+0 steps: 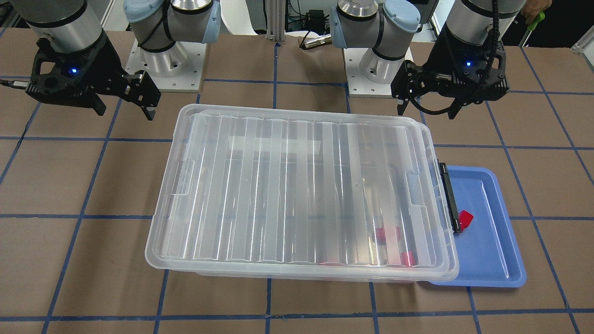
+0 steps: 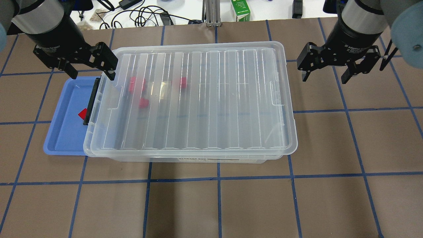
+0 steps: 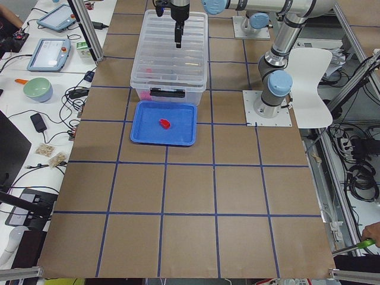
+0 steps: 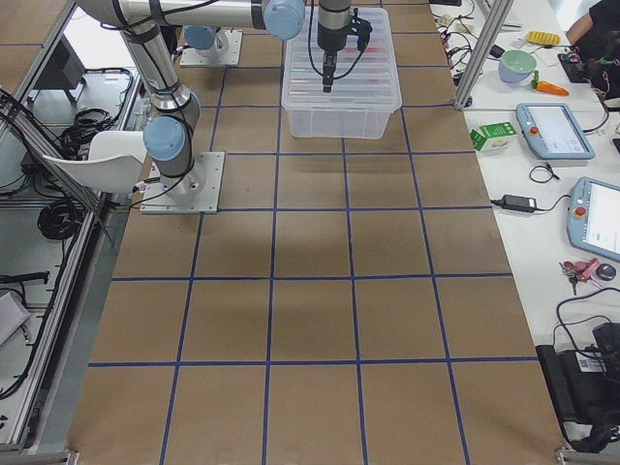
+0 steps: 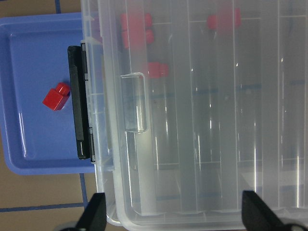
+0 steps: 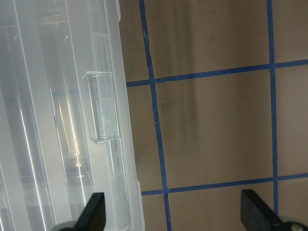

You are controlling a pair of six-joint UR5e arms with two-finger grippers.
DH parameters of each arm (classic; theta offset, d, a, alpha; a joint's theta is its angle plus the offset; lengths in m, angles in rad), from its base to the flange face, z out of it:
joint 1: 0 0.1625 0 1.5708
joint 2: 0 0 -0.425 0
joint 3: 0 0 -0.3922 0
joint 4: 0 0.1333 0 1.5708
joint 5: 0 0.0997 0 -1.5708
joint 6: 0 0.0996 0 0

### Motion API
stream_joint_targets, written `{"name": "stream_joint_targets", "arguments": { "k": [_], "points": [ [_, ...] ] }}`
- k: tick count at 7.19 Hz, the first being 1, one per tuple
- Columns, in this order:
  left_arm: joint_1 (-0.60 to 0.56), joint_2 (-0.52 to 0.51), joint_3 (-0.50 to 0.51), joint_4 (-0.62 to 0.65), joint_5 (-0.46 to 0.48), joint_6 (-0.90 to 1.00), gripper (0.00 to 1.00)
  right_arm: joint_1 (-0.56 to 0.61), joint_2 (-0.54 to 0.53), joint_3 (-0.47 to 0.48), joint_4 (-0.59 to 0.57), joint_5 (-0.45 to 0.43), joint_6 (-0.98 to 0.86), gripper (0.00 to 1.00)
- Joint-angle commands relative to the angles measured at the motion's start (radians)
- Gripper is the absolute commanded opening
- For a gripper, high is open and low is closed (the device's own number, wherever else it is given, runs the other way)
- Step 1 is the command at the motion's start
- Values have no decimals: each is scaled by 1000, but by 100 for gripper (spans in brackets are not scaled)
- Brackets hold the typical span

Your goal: Place red block in blue tray from box

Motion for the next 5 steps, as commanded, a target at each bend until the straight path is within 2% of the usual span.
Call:
{"name": "stream_joint_targets", "arguments": {
  "k": [1,5],
  "points": [
    [-3,-1,2,1,-8,0,100,20,-2,2,3,-6,0,100],
    [-3,-1,2,1,-7,2,100,31,2,3,3,0,-10,100]
  ]
}}
